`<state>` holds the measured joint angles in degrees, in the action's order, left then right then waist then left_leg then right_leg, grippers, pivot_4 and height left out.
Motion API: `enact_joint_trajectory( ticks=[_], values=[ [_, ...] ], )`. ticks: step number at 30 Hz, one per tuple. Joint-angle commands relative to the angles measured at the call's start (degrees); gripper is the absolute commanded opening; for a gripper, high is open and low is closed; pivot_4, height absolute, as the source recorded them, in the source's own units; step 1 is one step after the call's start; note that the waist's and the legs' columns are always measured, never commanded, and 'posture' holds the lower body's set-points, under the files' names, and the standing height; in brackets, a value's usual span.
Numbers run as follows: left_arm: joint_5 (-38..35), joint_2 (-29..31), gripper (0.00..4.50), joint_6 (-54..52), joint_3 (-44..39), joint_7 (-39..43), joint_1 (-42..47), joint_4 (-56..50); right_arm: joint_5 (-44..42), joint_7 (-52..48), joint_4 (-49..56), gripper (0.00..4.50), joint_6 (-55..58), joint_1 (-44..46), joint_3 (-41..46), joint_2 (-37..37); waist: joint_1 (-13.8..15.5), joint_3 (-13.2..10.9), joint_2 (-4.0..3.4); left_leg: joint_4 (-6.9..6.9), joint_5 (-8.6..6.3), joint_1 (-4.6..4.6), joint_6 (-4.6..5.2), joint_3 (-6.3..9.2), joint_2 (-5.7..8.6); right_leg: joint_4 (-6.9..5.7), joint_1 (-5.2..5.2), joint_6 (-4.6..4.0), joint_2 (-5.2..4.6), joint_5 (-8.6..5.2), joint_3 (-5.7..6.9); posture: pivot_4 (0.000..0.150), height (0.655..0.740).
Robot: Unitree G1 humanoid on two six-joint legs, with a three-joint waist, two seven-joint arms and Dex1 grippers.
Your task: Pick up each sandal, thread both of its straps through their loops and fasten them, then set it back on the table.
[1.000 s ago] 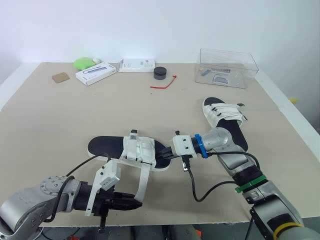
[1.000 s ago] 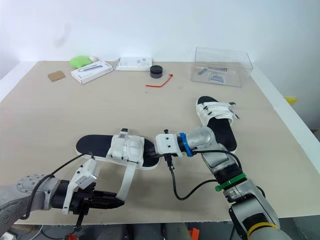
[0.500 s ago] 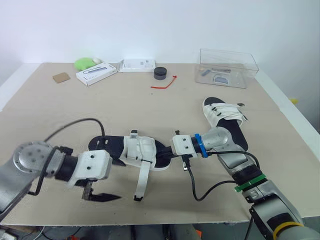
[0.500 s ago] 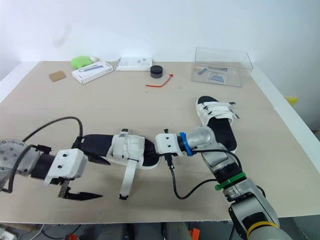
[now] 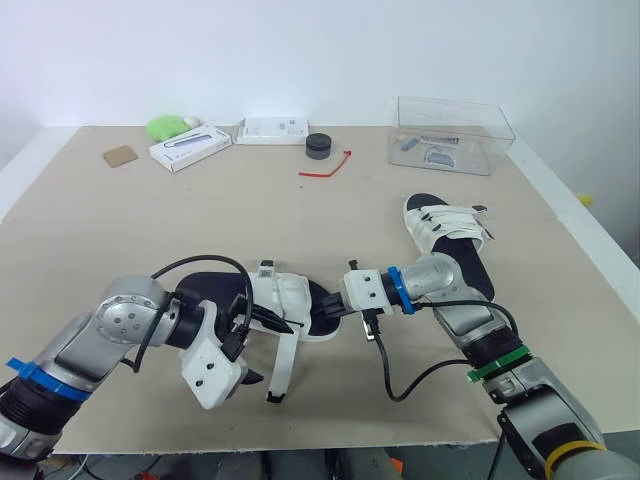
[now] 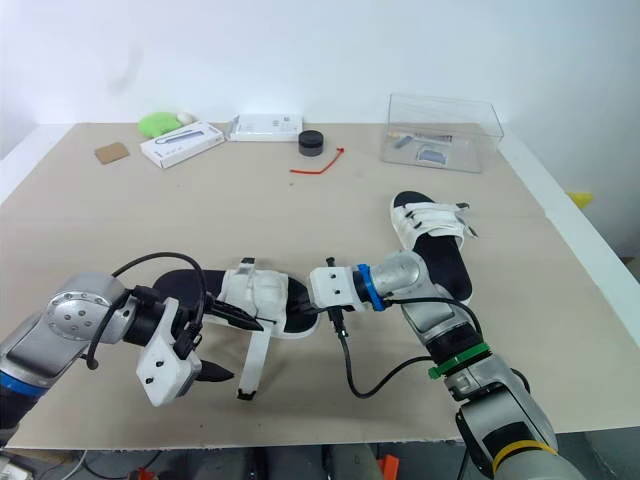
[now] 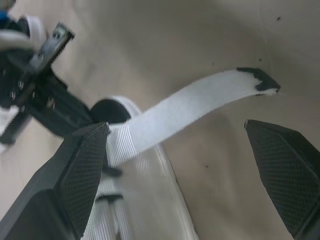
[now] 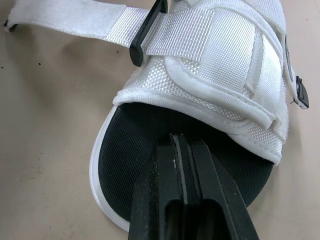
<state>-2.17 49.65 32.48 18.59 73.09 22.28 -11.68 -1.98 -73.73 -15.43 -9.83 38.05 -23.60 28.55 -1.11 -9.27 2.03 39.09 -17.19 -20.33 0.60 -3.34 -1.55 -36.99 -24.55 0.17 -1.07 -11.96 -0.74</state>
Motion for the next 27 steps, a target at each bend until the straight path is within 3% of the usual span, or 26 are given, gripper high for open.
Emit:
enact_joint_trajectory(
  ticks=[1,5,8,11,17,22,27],
  values=[
    [-1.89,-2.59,4.49,-1.44,1.78,0.30,2.79,-0.75,2.73,0.22,-1.63,0.00,1.33,-1.17,-0.85,1.19,-0.01,0.00,0.01,0.01,0.00,0.00,0.00,-0.03,0.00,0.00,0.00,0.03,0.00,0.02,-0.03,0.150,0.7400],
    [-2.81,-2.82,4.49,-1.43,2.78,1.75,3.19,-0.77,2.67,0.29,-0.80,0.00,1.53,-2.02,-0.71,2.02,-0.05,0.01,0.00,0.00,-0.01,0.01,0.02,-0.13,0.00,0.00,-0.03,0.07,0.04,0.04,-0.15,0.150,0.7400],
    [-4.52,-2.91,3.71,-2.93,3.17,2.75,2.87,-1.08,2.69,0.38,-0.19,0.00,1.80,-2.64,-0.61,2.53,-0.04,0.01,0.01,0.00,-0.03,0.01,0.05,-0.12,-0.01,0.00,-0.03,0.07,0.04,0.02,-0.15,0.150,0.7400],
    [-6.92,-3.25,2.27,-6.95,2.69,2.66,2.35,-2.28,2.72,0.45,0.04,0.00,2.06,-2.82,-0.53,2.67,0.00,0.01,0.01,0.01,-0.04,0.00,0.07,-0.14,0.02,0.01,-0.02,0.11,-0.01,0.01,-0.15,0.150,0.7400],
    [-10.28,-3.90,0.05,-17.33,1.29,1.23,2.90,-4.43,2.82,0.52,-0.07,0.00,2.29,-2.71,-0.66,2.57,0.00,0.01,0.01,0.01,-0.04,0.01,0.07,-0.16,0.05,0.01,-0.01,0.33,-0.02,-0.09,-0.18,0.150,0.7400],
    [-15.92,-4.69,0.05,-29.30,-0.29,0.26,2.71,-5.66,3.04,0.50,-0.40,0.00,2.26,-2.36,-0.87,2.54,0.00,0.01,0.01,0.01,-0.04,0.01,0.07,-0.14,0.04,0.00,-0.01,0.34,0.00,-0.10,-0.17,0.150,0.7400],
    [-27.19,-6.90,0.05,-47.84,-4.87,-3.39,4.54,-5.45,3.09,0.50,-0.65,0.00,2.08,-2.08,-0.75,2.71,-0.01,0.01,0.01,0.04,-0.04,0.01,0.07,-0.11,0.04,0.00,0.00,0.40,0.01,-0.11,-0.16,0.150,0.7400]
  ],
)
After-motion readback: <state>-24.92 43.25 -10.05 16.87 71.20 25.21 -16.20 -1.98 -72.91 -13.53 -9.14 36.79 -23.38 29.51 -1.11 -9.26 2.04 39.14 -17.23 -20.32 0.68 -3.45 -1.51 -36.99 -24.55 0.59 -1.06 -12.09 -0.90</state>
